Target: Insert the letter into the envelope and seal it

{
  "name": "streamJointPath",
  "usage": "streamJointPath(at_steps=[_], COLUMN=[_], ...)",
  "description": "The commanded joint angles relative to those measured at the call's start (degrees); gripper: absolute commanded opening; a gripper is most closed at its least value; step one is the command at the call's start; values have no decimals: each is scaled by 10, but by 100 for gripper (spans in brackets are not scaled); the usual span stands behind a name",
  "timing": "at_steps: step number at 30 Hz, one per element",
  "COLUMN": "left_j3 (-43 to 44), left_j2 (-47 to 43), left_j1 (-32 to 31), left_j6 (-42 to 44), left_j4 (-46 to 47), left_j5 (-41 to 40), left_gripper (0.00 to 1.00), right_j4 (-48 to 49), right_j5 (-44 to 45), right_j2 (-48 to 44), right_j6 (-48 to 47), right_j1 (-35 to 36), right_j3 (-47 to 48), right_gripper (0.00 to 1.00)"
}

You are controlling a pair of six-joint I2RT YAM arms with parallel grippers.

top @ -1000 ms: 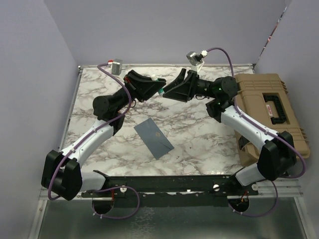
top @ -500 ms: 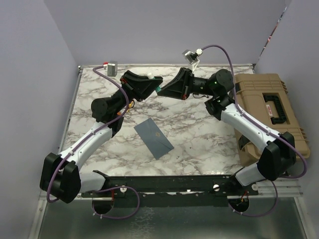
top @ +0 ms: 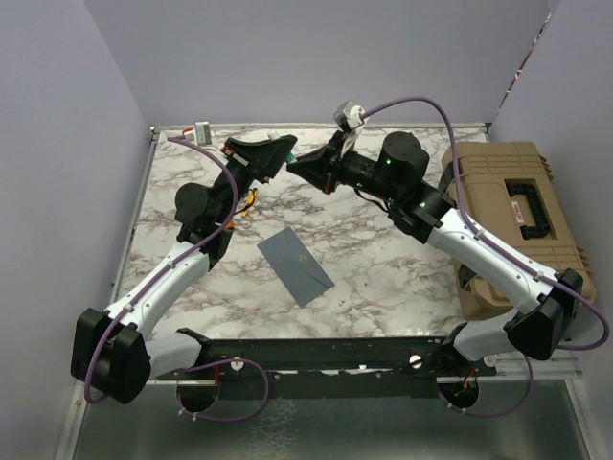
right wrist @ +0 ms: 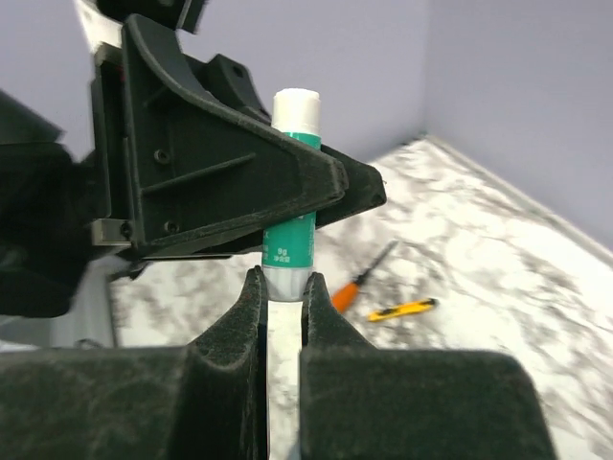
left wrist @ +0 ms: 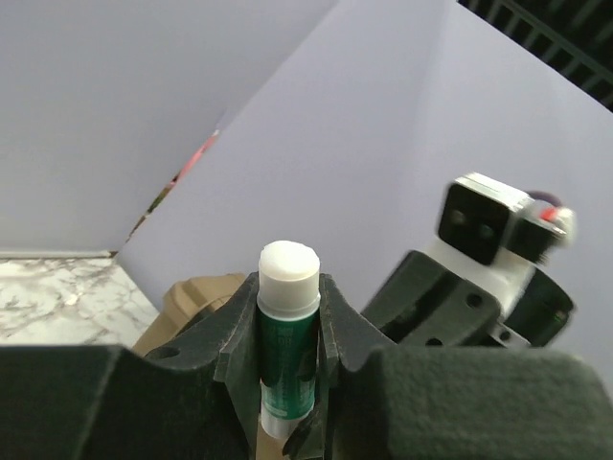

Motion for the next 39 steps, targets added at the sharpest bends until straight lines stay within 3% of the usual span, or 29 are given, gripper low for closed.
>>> streamJointPath(at_steps=[1, 5, 9, 13, 15, 22, 27, 39], left_j3=[7, 46, 82, 121, 143, 159, 151, 136], left_j2=[-22, -22, -27, -21, -11, -2, -8, -21], left_j1=[-12, -12, -12, -7, -6, -5, -6, -6], left_j6=[-42, -48, -33, 40, 80, 127, 133, 103], left_j4=[-54, -177, -277, -325, -332, -319, -275, -214], left_j5=[-20, -41, -64, -12, 54, 184, 239, 273], left_gripper=[0, 0, 0, 0, 0, 0, 0, 0], right_j4=[-60, -85, -106, -202, -248, -220, -117, 92], right_j5=[281, 408, 385, 263, 197, 125, 50, -126], right_j2=[25, 46, 32, 2, -17, -111, -151, -104], right_j6=[-155, -186, -149, -53, 3, 120, 162, 262], right_j1=[45, 80, 80, 75, 68, 39, 24, -8], right_j3=[13, 28, 32, 91, 111, 32, -52, -102], right_gripper=[0, 1, 3, 56, 65, 67, 65, 51])
